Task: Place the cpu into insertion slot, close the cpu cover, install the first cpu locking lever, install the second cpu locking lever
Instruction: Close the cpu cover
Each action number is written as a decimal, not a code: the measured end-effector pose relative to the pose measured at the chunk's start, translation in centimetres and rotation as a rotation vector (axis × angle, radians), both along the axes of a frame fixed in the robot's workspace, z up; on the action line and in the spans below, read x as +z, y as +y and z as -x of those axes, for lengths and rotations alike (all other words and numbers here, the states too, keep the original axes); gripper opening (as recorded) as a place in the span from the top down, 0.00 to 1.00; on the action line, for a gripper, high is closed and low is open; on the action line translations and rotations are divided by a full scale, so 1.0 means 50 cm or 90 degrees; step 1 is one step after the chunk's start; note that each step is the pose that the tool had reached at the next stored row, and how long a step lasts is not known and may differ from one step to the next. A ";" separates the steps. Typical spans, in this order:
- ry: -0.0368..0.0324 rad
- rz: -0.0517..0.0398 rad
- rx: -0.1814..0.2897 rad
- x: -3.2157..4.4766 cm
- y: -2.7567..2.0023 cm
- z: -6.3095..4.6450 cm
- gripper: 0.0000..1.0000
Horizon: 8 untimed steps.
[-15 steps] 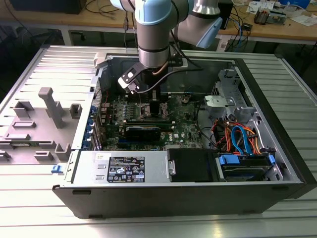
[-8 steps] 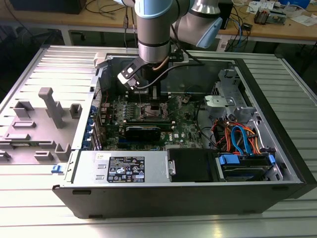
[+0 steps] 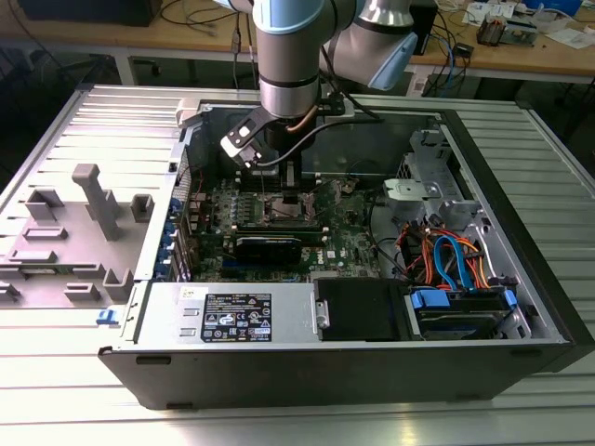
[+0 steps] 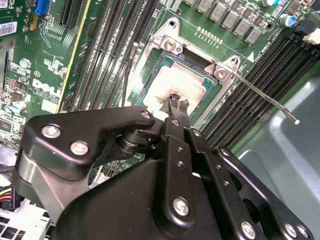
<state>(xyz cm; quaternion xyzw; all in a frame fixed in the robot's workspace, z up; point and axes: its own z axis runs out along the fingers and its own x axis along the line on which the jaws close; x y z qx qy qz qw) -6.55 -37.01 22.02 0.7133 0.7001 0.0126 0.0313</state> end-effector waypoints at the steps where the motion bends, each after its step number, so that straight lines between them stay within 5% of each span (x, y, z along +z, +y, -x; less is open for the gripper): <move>1: 0.0000 -0.0001 0.000 0.000 -0.0002 0.000 0.89; 8: 0.0000 -0.0002 0.000 0.004 -0.0005 0.000 0.89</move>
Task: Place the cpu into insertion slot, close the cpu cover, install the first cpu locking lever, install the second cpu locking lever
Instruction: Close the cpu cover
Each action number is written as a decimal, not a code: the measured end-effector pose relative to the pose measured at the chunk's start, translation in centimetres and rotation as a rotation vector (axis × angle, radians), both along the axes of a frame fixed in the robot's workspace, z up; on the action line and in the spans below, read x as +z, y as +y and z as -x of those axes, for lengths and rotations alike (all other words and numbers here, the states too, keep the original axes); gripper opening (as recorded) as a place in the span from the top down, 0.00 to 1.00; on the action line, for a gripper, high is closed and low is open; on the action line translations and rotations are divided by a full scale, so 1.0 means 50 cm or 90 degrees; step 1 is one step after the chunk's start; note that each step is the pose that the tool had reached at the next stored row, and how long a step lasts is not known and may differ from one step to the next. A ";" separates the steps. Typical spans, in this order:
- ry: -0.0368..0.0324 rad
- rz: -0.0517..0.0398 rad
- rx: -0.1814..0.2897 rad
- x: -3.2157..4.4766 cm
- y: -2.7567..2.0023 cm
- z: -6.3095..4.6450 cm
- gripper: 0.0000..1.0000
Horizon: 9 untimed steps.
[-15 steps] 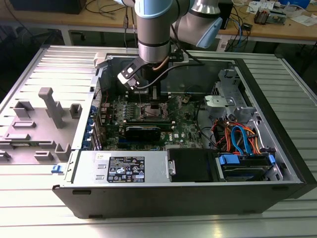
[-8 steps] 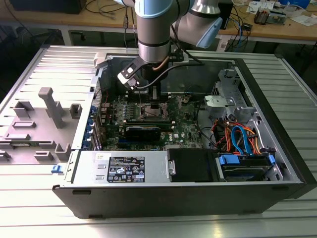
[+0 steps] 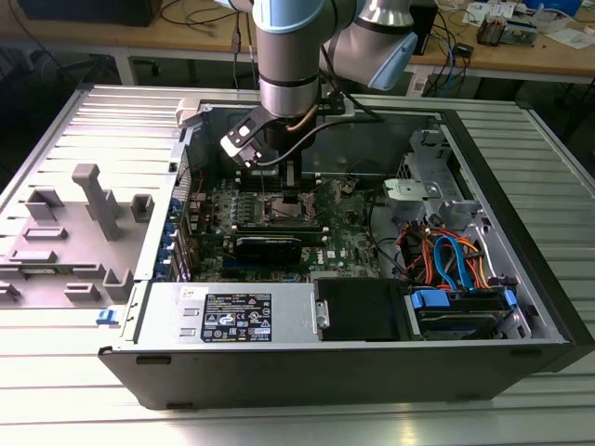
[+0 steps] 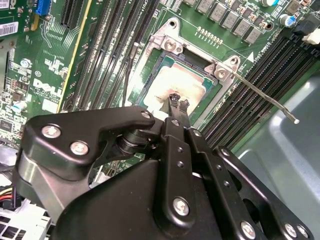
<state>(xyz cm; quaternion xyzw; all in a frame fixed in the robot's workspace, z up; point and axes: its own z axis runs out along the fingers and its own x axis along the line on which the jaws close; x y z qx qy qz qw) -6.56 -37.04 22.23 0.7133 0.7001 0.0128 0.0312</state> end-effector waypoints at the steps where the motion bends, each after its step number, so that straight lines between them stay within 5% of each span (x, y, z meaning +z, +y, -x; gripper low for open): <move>1: 0.0000 0.0000 0.000 0.001 0.0000 0.000 0.89; 9: 0.0000 0.0001 0.000 0.003 0.0000 -0.010 0.89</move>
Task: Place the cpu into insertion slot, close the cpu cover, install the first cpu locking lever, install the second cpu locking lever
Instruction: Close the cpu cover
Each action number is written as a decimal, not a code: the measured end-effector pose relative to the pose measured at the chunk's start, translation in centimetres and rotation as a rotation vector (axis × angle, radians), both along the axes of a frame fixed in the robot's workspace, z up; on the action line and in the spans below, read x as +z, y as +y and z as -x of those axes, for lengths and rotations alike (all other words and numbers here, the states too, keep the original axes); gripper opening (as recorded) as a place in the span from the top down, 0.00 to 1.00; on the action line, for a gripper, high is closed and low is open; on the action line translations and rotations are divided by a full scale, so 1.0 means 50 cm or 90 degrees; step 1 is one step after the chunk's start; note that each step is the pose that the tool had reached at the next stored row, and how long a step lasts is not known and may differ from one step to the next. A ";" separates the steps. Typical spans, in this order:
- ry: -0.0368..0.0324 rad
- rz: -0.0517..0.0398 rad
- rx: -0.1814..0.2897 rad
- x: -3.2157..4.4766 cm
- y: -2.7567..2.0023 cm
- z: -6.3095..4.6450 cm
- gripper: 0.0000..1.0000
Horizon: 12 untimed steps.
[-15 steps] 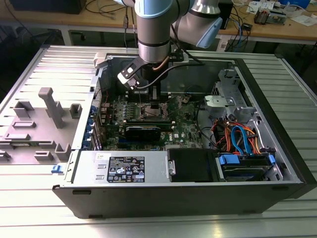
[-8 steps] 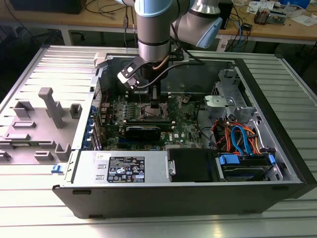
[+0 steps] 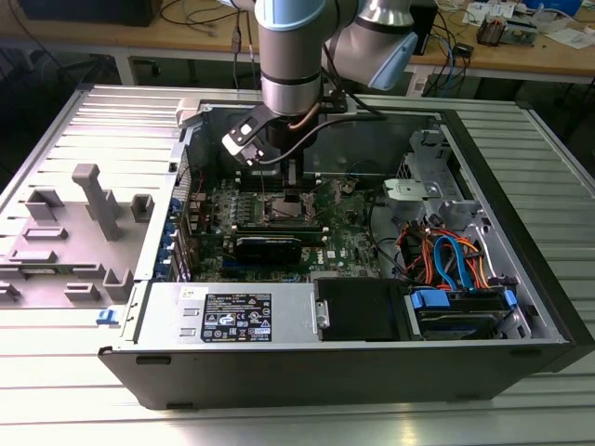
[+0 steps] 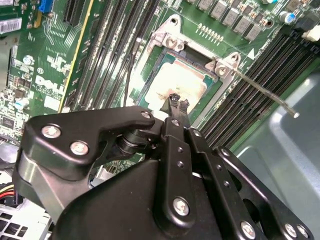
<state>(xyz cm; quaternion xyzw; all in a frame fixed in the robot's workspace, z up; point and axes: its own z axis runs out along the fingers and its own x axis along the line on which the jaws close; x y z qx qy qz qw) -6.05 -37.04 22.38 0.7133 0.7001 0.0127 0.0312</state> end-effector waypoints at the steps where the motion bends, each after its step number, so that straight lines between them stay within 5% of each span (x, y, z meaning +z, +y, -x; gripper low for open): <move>1: 0.0000 0.0001 0.000 0.000 -0.0001 -0.001 0.89; 12: 0.0002 0.0001 0.000 0.022 0.0001 -0.003 0.89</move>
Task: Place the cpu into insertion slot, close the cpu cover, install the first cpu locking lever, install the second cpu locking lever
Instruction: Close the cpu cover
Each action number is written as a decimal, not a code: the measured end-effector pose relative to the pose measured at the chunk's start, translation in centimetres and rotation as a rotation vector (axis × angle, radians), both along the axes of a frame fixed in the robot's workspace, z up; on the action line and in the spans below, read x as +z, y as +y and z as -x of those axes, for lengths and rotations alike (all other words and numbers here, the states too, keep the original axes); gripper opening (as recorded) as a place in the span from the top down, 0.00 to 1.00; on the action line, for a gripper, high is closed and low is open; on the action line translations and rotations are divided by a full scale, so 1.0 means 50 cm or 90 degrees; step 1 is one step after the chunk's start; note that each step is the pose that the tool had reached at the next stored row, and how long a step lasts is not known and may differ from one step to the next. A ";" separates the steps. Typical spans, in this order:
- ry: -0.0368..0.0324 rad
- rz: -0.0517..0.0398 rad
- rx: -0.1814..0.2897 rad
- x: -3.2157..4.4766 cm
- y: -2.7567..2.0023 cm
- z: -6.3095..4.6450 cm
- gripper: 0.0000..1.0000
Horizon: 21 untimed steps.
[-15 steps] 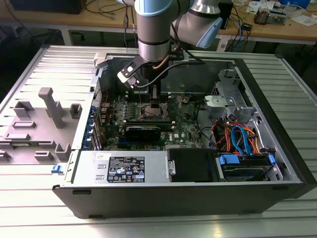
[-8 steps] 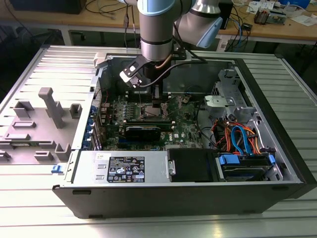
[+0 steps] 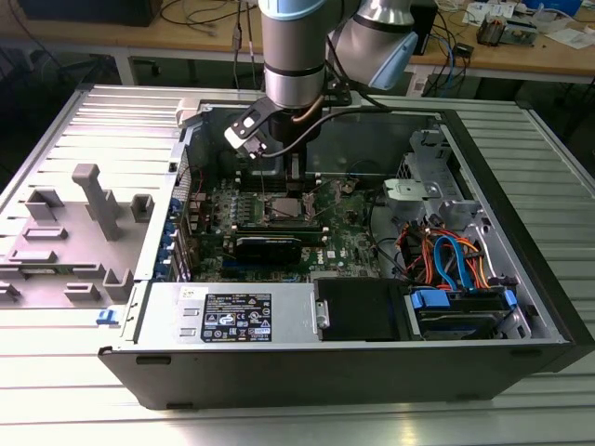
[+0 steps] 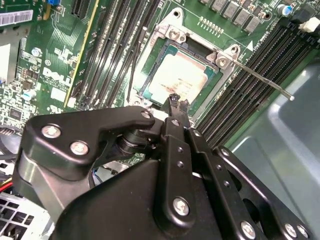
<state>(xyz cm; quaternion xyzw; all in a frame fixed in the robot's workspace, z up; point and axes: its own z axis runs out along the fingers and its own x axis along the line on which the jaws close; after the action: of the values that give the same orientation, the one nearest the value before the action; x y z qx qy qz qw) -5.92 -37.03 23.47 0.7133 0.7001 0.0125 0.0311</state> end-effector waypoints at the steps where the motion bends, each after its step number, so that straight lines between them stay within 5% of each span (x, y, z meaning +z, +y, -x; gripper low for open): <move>1: 0.0000 0.0000 0.000 0.000 0.0000 0.000 0.89; 12: 0.0083 0.0002 0.000 0.000 -0.0002 -0.031 0.89; 21: 0.0089 0.0001 0.000 0.004 -0.0001 -0.034 0.89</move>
<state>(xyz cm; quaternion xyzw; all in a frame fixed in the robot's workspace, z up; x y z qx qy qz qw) -4.23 -37.04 23.66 0.7133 0.7003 0.0075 0.0263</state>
